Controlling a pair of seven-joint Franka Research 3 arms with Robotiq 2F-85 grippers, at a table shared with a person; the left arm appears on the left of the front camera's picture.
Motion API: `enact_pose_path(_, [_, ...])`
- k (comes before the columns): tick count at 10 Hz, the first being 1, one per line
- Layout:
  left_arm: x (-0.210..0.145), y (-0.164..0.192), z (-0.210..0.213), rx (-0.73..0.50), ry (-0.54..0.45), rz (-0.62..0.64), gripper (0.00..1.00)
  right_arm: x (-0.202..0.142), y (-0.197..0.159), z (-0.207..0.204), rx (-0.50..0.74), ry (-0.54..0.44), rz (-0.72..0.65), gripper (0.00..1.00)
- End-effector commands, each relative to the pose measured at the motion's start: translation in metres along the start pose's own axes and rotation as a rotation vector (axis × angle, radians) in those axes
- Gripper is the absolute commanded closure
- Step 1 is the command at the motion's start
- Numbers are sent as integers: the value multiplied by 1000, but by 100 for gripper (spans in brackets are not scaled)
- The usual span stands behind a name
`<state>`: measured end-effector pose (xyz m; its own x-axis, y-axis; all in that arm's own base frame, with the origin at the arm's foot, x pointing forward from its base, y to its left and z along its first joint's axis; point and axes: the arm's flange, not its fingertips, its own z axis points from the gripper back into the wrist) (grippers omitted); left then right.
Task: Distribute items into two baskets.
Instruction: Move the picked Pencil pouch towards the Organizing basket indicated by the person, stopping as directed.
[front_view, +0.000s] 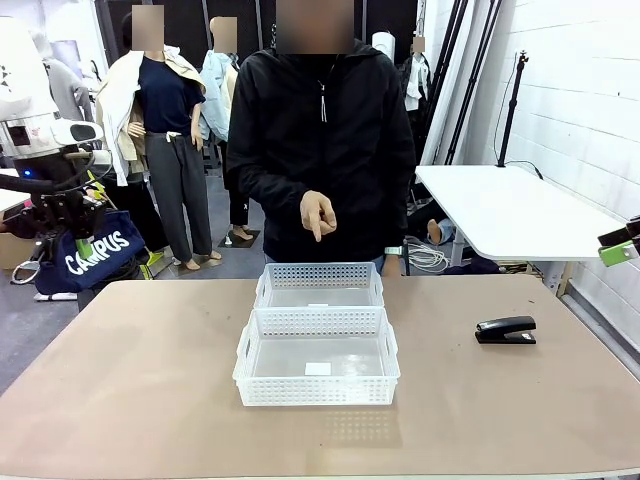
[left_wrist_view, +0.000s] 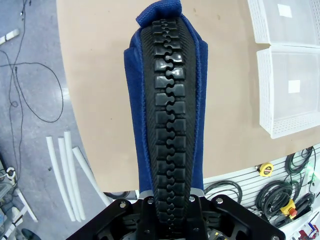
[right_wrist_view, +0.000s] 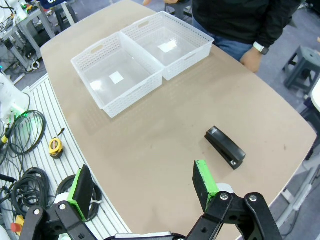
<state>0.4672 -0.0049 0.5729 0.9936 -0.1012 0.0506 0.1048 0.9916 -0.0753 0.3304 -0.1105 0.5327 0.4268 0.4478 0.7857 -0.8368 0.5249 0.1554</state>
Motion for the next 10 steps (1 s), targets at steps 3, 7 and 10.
enact_pose_path(3, [8, -9, 1, -20, 15, -129, 100, 1, -1, -1, 8, -21, 8, 0])
enact_pose_path(7, [8, -39, -6, -6, 9, -368, 100, 1, -1, -1, 8, -21, 8, 0])
enact_pose_path(10, [-1, -59, -11, -43, -3, -573, 100, 1, -1, -1, 8, -21, 8, 0])
